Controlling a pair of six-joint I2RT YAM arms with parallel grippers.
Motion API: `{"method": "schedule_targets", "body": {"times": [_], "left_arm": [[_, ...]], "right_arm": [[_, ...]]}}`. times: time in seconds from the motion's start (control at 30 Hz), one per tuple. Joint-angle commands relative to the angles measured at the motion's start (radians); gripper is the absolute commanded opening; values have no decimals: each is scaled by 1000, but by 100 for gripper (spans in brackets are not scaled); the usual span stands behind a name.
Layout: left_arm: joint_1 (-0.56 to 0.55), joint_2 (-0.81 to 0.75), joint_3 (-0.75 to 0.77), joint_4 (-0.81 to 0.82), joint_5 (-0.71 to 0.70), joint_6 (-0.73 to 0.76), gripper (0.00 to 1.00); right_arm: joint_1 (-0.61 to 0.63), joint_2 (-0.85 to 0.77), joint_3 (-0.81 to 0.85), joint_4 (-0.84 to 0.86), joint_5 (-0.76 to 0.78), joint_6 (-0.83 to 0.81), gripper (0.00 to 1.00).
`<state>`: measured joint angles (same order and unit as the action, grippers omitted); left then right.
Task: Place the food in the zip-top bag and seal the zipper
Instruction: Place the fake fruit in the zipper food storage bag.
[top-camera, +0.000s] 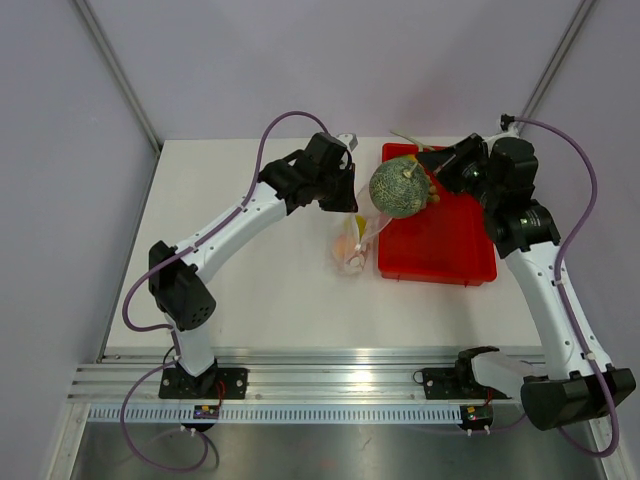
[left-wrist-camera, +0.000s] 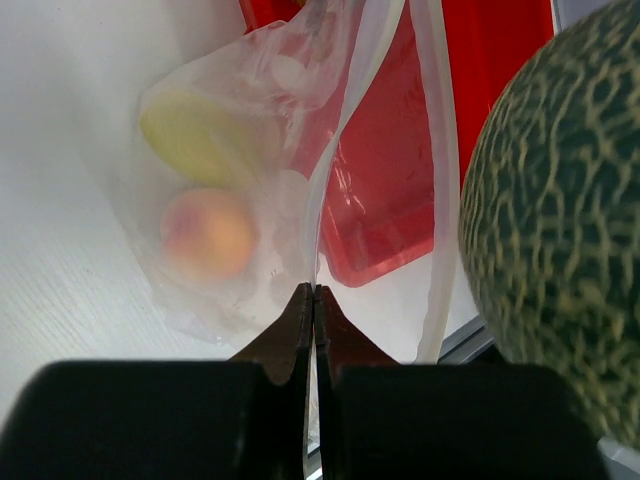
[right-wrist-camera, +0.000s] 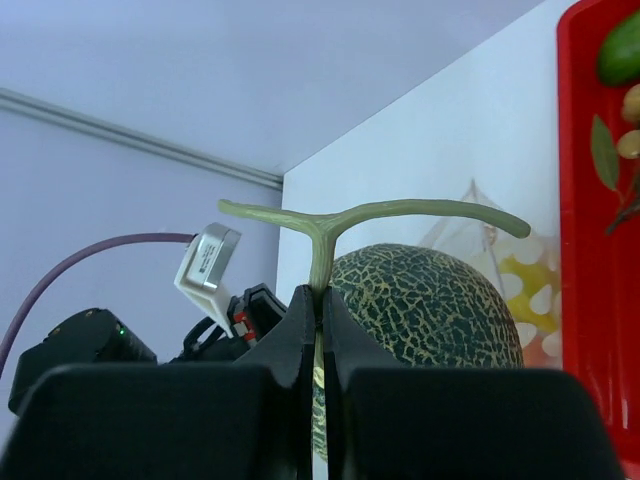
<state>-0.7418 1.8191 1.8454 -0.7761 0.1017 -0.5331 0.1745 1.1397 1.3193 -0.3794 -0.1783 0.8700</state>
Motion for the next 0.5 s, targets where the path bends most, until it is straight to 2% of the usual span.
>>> {"method": "schedule_targets", "body": {"times": [0.0, 0.2, 0.47], "left_arm": [[2, -12, 46, 23, 19, -11, 0], [2, -15, 37, 29, 20, -10, 0], [2, -15, 43, 34, 46, -15, 0]], "right_arm": [[45, 20, 46, 69, -7, 14, 0], [117, 60, -28, 70, 28, 18, 0], [123, 65, -233, 42, 111, -11, 0]]}}
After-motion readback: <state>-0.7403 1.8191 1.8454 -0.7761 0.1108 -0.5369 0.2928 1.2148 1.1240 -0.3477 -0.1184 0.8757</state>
